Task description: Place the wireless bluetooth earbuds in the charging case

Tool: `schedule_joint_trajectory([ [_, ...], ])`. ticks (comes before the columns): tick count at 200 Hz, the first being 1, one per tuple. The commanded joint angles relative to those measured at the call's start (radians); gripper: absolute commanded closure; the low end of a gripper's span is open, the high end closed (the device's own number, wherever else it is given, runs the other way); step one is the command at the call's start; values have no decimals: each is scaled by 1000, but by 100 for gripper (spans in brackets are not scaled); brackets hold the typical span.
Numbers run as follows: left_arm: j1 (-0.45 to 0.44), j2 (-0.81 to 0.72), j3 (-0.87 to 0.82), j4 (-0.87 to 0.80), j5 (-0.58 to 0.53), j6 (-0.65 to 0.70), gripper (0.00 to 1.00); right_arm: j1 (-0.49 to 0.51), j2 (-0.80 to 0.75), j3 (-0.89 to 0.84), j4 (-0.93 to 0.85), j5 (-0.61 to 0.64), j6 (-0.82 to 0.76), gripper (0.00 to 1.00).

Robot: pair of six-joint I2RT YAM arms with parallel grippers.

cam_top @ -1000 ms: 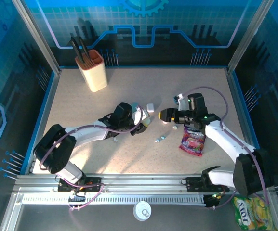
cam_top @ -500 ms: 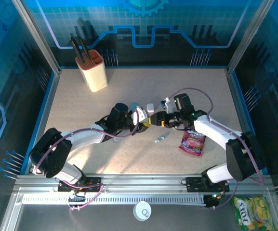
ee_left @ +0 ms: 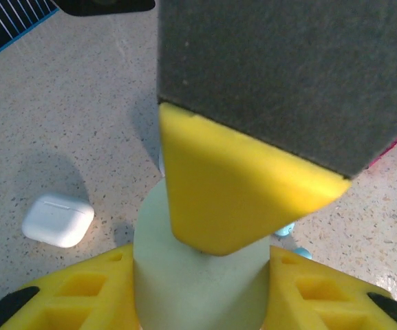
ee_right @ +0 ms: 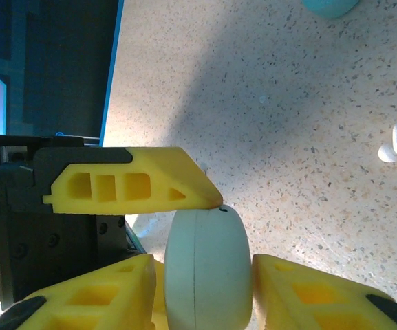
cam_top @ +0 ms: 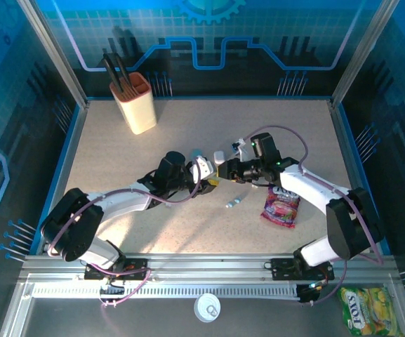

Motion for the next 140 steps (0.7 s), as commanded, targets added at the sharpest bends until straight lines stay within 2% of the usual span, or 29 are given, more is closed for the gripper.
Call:
schedule_joint_trajectory([
  [1,-8,-25,-13,49,20,12,59,9,16,38,-2,-36,-1,58],
  [34,-7,-16,-11,61,16,17,57,6,1,33,9,-28,9,73],
  [63,-6,-21,-60,168,-16,-9,46,-13,-44,21,29,-28,24,75],
  [76,-7,-27,-94,236,-31,-28,15,-26,-65,9,58,-50,48,77],
  [90,-5,-32,-135,340,-34,-57,1,-42,-92,-5,86,-75,73,79],
  [105,0,-26,-179,479,-27,-111,1,-57,-135,-16,127,-101,100,81],
  [140,24,44,-239,834,16,-279,1,-102,-230,-120,337,-177,306,83],
])
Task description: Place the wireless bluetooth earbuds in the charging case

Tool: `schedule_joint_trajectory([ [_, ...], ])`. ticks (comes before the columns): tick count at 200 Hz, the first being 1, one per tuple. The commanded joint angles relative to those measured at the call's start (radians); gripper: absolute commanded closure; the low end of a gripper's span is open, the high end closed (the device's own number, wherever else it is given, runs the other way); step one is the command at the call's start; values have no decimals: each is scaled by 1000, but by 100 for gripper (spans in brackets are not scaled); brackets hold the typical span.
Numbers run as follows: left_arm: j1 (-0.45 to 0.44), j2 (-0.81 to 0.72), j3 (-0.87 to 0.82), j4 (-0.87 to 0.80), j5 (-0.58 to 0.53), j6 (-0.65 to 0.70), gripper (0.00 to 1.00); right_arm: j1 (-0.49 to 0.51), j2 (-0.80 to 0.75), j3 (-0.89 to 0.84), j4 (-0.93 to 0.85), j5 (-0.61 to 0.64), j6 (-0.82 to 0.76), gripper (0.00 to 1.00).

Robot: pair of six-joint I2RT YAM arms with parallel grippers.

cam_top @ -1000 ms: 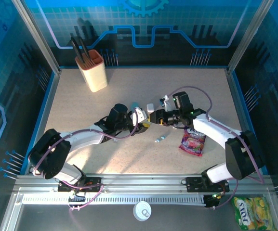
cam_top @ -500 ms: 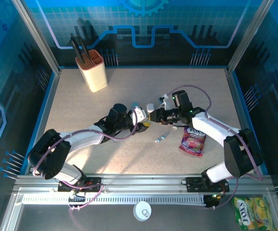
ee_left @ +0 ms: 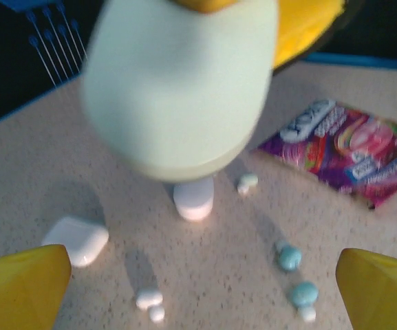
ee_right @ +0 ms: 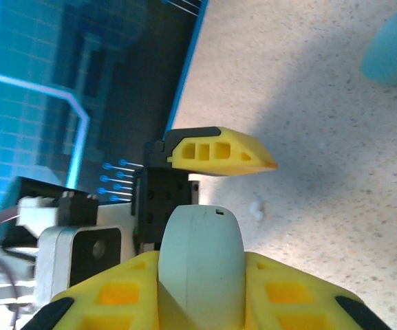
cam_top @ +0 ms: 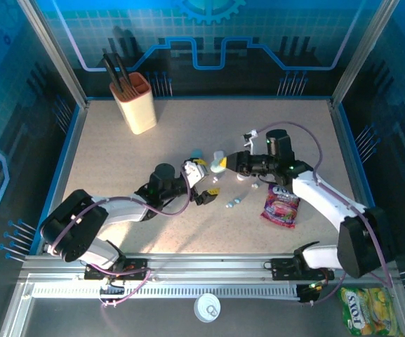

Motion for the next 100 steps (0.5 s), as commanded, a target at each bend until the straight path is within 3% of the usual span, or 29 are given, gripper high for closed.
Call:
schedule_joint_trajectory([
  [1,17,45,-27,365,36,-142,1,-29,-59,-43,158,-84,155,83],
  [18,28,102,-41,537,52,-211,3,-37,-98,-58,180,-89,217,83],
  [36,28,117,-9,535,107,-233,9,-41,-132,-83,220,-96,304,84],
  [100,27,137,82,536,247,-296,13,-43,-164,-206,652,-107,699,84],
])
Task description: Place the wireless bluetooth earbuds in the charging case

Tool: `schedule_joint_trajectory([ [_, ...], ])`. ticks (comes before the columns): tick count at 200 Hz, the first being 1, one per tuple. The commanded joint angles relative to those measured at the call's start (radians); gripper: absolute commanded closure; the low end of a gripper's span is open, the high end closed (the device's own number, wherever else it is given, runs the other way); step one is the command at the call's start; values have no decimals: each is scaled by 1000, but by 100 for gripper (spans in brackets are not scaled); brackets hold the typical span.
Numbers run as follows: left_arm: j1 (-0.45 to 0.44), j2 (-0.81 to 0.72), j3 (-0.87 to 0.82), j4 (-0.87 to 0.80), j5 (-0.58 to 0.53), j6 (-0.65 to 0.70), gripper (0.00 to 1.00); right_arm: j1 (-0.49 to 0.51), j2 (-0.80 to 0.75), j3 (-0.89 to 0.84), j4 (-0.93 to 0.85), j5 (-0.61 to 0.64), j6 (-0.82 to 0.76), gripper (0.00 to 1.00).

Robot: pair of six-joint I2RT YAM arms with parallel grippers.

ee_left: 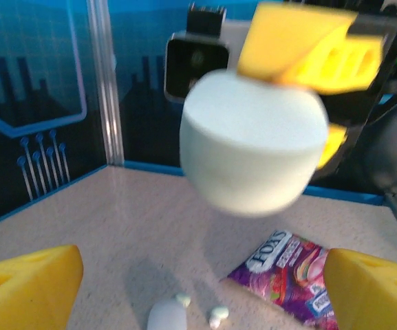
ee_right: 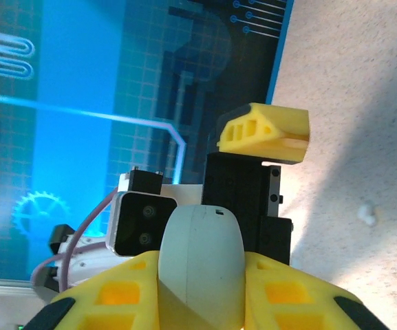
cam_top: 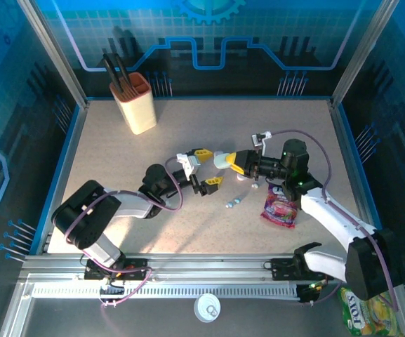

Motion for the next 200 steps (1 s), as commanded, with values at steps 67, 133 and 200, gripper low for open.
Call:
schedule_joint_trajectory([
  [67,-7,47,118,67,102,-101,32,-13,6,-89,377,31,365,86],
  [133,-8,53,146,67,126,-116,41,-13,22,-91,388,29,358,86],
  [200,-17,56,161,67,140,-125,46,-14,19,-88,354,24,336,86],
])
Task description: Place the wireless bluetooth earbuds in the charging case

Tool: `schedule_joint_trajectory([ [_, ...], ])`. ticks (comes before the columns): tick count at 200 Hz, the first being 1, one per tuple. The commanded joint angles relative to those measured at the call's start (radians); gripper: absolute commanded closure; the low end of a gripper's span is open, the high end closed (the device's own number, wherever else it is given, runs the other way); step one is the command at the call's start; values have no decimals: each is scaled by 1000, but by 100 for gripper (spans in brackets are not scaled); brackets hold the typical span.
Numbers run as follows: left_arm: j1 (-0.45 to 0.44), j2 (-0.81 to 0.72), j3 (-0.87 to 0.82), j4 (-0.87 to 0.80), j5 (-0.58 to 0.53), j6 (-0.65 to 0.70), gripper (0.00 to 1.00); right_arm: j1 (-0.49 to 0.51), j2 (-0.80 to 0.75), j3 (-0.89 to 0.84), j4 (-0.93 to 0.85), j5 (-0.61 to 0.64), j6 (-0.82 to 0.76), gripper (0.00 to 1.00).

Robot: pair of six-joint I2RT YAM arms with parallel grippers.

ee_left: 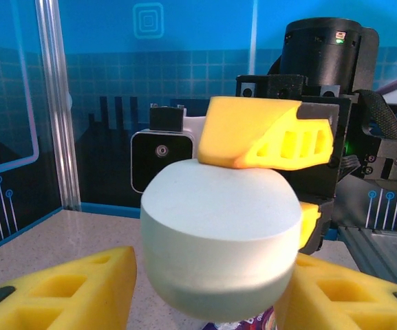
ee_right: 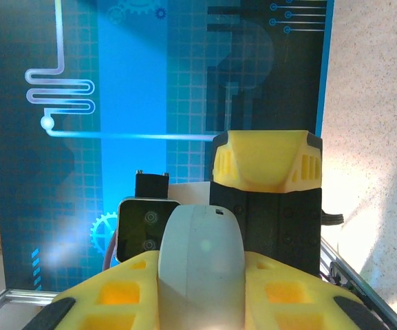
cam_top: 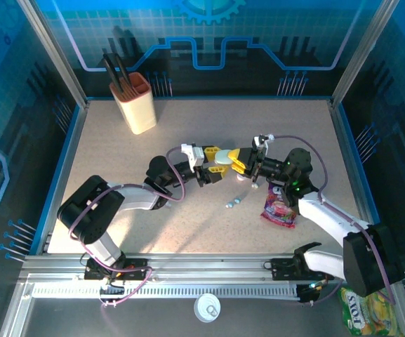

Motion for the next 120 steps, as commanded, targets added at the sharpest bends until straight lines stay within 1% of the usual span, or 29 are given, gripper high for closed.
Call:
schedule_joint_trajectory([
  [1,-8,5,31,34,31,-21,46,-13,-8,7,6,2,-20,86],
  [33,-8,2,35,34,47,-22,46,-12,-1,6,18,2,-18,86],
  [76,-10,2,35,34,55,-24,47,-12,-10,14,-20,-1,-46,86],
  [91,-10,1,36,34,58,-25,49,-12,-9,14,-23,-1,-50,86],
  [100,-10,1,38,34,61,-25,53,-12,-9,14,-24,-1,-52,86],
  [113,-9,1,39,34,65,-25,54,-12,-4,14,-22,2,-51,86],
  [120,-9,2,39,33,68,-26,56,-12,-2,14,-16,2,-49,86],
])
